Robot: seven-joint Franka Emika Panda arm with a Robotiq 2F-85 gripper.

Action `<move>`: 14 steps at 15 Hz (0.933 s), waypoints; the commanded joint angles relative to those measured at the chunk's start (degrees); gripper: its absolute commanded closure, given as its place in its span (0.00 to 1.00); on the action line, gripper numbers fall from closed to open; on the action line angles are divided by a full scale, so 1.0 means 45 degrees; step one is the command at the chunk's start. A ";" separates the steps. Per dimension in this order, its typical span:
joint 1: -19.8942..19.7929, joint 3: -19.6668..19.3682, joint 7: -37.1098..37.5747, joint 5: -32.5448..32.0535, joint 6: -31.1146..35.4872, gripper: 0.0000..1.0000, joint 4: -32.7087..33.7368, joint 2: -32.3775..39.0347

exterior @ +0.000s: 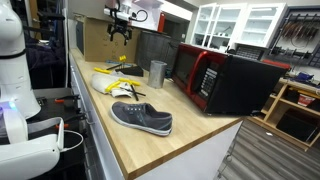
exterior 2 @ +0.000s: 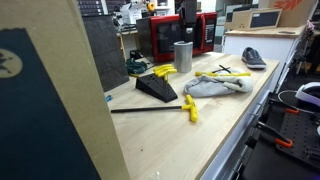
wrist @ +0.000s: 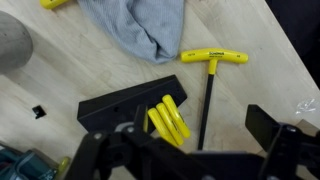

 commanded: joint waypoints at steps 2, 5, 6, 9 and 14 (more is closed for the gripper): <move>-0.0098 0.0124 -0.1757 -0.0239 -0.1686 0.00 0.2260 0.1605; -0.0169 0.0298 -0.2582 -0.0594 -0.2446 0.00 0.3345 0.2455; -0.0187 0.0365 -0.2805 -0.0758 -0.2654 0.00 0.3640 0.2686; -0.0191 0.0597 -0.3358 -0.1297 -0.3215 0.00 0.4472 0.3477; -0.0110 0.0967 -0.3663 -0.2283 -0.3592 0.00 0.5315 0.4498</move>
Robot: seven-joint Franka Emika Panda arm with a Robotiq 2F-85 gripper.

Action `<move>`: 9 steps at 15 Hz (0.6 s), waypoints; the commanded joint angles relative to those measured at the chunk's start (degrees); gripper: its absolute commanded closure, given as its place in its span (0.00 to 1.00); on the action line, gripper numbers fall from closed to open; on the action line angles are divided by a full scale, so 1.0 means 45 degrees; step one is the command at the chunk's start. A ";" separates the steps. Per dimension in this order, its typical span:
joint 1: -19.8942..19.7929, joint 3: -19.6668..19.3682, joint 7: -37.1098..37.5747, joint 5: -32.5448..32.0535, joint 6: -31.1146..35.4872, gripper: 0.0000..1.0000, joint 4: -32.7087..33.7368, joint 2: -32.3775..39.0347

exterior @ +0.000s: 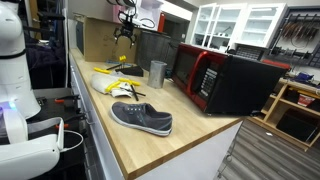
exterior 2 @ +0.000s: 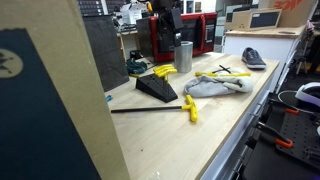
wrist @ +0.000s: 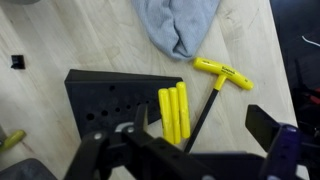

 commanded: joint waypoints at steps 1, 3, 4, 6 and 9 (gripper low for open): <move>-0.0034 0.0328 -0.0254 -0.0696 -0.0639 0.00 0.0989 0.0882; -0.0037 0.0448 -0.0230 -0.0848 -0.0634 0.00 0.1174 0.1169; -0.0042 0.0490 -0.0214 -0.0878 -0.0650 0.00 0.1291 0.1313; -0.0046 0.0565 -0.0125 -0.0818 -0.0643 0.00 0.1539 0.1622; -0.0021 0.0630 0.0012 -0.0784 -0.0601 0.00 0.1863 0.2082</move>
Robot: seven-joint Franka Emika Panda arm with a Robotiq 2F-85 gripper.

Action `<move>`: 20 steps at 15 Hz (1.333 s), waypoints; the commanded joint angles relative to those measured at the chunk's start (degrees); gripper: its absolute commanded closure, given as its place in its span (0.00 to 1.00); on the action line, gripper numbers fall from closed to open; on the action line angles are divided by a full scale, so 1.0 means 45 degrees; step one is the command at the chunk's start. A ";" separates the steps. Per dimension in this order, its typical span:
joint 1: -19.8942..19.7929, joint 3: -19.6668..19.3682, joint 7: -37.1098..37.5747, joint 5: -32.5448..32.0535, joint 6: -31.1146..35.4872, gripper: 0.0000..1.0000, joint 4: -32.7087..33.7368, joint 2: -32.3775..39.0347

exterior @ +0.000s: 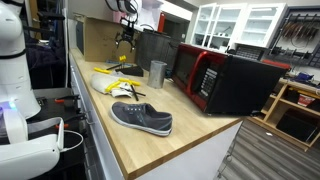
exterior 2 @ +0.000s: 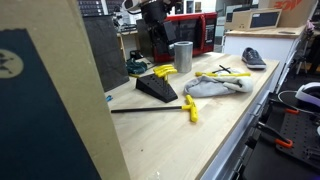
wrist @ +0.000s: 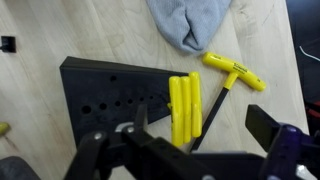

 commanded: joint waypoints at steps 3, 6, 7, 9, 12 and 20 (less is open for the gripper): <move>-0.0015 0.0198 0.0080 -0.0116 -0.0507 0.00 0.0952 0.0919; 0.0003 0.0215 0.0133 -0.0140 -0.0444 0.00 0.0975 0.1133; 0.0011 0.0211 0.0158 -0.0166 -0.0411 0.00 0.0996 0.1203; 0.0007 0.0212 0.0194 -0.0137 -0.0390 0.28 0.1064 0.1320; 0.0020 0.0216 0.0225 -0.0159 -0.0336 0.51 0.1089 0.1418; 0.0001 0.0238 0.0179 -0.0109 -0.0335 0.94 0.1140 0.1461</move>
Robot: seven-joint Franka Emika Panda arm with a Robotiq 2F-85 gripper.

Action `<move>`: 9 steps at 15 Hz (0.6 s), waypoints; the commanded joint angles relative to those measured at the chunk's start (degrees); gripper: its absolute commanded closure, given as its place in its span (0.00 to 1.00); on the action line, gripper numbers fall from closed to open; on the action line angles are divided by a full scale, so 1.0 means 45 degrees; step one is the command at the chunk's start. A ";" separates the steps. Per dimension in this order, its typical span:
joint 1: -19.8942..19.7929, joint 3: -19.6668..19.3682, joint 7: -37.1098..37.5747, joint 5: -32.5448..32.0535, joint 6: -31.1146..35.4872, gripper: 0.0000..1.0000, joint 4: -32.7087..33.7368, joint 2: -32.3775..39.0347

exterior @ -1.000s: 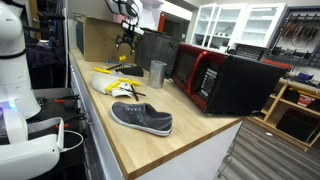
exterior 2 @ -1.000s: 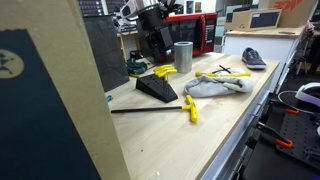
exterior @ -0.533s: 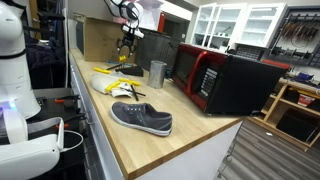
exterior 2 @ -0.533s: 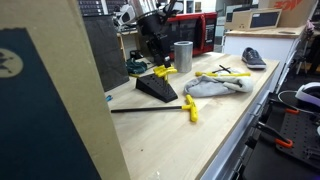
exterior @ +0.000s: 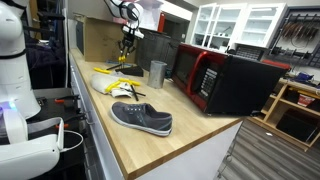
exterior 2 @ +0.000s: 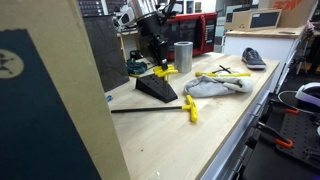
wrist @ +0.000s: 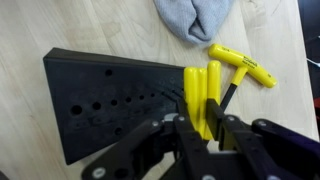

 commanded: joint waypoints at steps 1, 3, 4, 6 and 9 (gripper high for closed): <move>-0.0034 0.0137 0.0142 -0.0104 -0.0298 0.95 0.0386 0.0136; -0.0058 0.0154 0.0073 -0.0068 -0.0317 0.94 0.0299 0.0045; -0.0084 0.0180 -0.0008 -0.0010 -0.0337 0.94 0.0188 -0.0056; -0.0110 0.0197 0.0005 0.0067 -0.0311 0.94 0.0037 -0.0192; -0.0141 0.0153 0.0283 0.0165 -0.0339 0.94 -0.0087 -0.0389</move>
